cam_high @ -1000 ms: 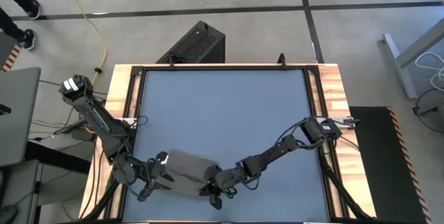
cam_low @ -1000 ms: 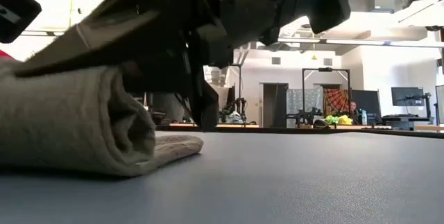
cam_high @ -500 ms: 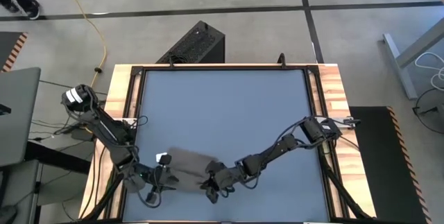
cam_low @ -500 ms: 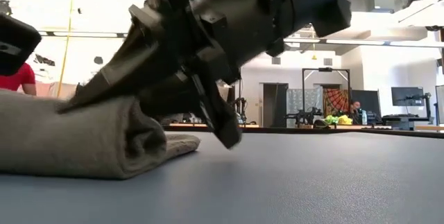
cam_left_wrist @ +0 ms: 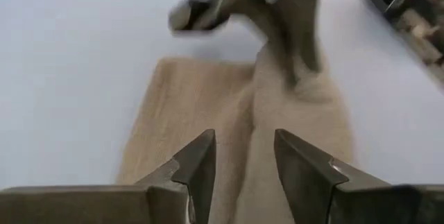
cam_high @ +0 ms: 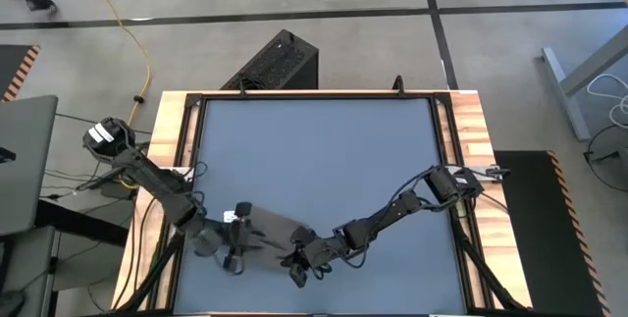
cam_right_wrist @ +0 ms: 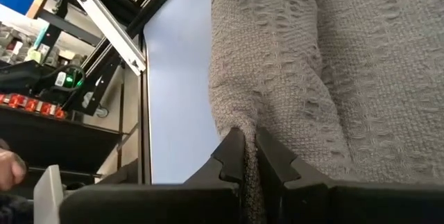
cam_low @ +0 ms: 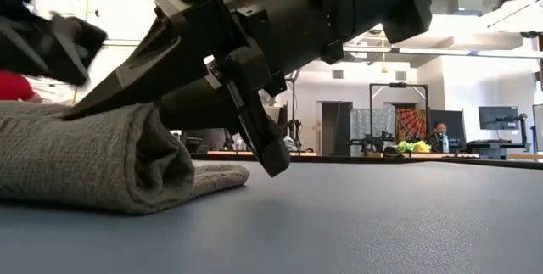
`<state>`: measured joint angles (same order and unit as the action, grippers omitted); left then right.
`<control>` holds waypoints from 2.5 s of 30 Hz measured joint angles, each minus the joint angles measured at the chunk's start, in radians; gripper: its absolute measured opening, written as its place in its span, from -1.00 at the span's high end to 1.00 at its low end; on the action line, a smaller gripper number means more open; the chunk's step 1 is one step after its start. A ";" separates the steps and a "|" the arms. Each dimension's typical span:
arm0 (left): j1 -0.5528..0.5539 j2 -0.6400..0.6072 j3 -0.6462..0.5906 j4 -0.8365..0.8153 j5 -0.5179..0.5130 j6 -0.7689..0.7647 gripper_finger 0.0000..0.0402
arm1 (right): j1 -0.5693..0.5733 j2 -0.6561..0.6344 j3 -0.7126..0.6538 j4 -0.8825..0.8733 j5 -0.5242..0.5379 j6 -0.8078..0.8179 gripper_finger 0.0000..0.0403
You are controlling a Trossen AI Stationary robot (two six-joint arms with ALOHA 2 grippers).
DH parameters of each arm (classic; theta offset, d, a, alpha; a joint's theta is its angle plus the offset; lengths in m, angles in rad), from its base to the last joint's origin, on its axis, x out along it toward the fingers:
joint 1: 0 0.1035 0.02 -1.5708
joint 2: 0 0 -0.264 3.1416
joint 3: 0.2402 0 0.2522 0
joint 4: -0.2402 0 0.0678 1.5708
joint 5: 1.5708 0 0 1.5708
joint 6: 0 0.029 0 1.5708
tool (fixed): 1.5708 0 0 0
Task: Roll towel into tight, uniform cylinder
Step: Roll the gray towel
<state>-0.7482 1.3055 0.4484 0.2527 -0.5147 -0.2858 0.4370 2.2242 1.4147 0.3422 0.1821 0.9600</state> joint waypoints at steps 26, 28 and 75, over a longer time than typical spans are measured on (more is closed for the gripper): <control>0.153 0.243 0.001 -0.003 0.580 -0.110 1.00 | 0.001 -0.001 0.003 -0.075 0.056 0.091 0.83; 0.139 0.244 0.001 -0.003 0.596 -0.128 1.00 | 0.004 -0.002 0.003 -0.103 0.077 0.111 0.83; 0.109 0.128 0.090 -0.226 0.217 -0.014 1.00 | -0.193 0.016 0.002 -0.261 -0.181 -0.097 0.83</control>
<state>-0.6395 1.4337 0.5388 0.0266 -0.2980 -0.2999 0.2436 2.2402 1.4162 0.0811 0.0014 0.8634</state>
